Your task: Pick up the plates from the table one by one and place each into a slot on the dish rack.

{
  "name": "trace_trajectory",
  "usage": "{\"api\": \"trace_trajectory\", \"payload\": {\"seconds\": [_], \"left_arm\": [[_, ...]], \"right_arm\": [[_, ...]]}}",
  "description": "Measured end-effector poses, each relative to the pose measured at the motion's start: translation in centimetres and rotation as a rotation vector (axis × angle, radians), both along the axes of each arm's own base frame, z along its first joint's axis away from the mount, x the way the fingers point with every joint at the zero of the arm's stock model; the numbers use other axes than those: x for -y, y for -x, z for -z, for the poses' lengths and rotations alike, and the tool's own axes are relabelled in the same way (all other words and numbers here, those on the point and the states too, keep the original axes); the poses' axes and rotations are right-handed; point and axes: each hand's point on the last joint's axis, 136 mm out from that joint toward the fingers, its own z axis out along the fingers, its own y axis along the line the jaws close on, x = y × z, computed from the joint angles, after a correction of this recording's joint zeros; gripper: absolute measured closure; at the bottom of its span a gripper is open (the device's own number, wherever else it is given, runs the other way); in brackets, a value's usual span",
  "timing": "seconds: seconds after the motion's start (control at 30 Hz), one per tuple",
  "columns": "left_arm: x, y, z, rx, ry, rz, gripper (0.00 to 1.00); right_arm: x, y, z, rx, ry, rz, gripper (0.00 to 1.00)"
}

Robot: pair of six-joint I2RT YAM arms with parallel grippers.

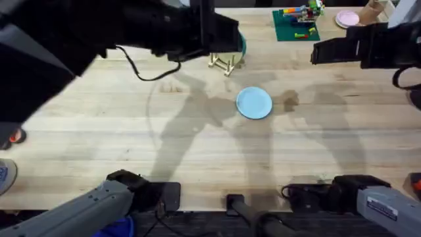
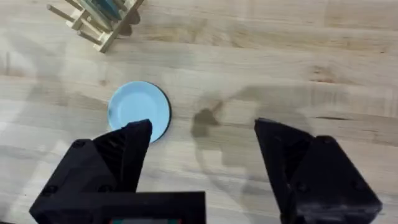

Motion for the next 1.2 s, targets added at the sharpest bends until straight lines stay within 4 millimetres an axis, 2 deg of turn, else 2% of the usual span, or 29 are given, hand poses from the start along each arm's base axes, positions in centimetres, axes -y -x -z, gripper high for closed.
{"api": "trace_trajectory", "payload": {"seconds": [0.23,0.43,0.9,1.13,1.2], "left_arm": [[1.9,1.2,3.2,-0.068,-0.002,0.016,0.958],[2.3,1.4,5.1,-0.116,-0.013,-0.021,0.959],[3.9,-0.6,11.8,-0.269,-0.066,-0.017,0.959],[5.4,-1.8,12.5,-0.228,-0.025,0.042,0.959],[5.6,-1.7,13.3,-0.238,-0.018,0.058,0.958]], "right_arm": [[0.0,0.0,0.0,0.0,0.0,0.0,0.007],[0.0,0.0,0.0,-0.001,0.0,0.0,0.009],[0.0,0.4,0.3,-0.021,0.0,0.0,0.007],[0.0,0.4,0.3,-0.021,0.0,0.0,0.007],[0.0,0.4,0.3,-0.021,0.0,0.0,0.008]]}}
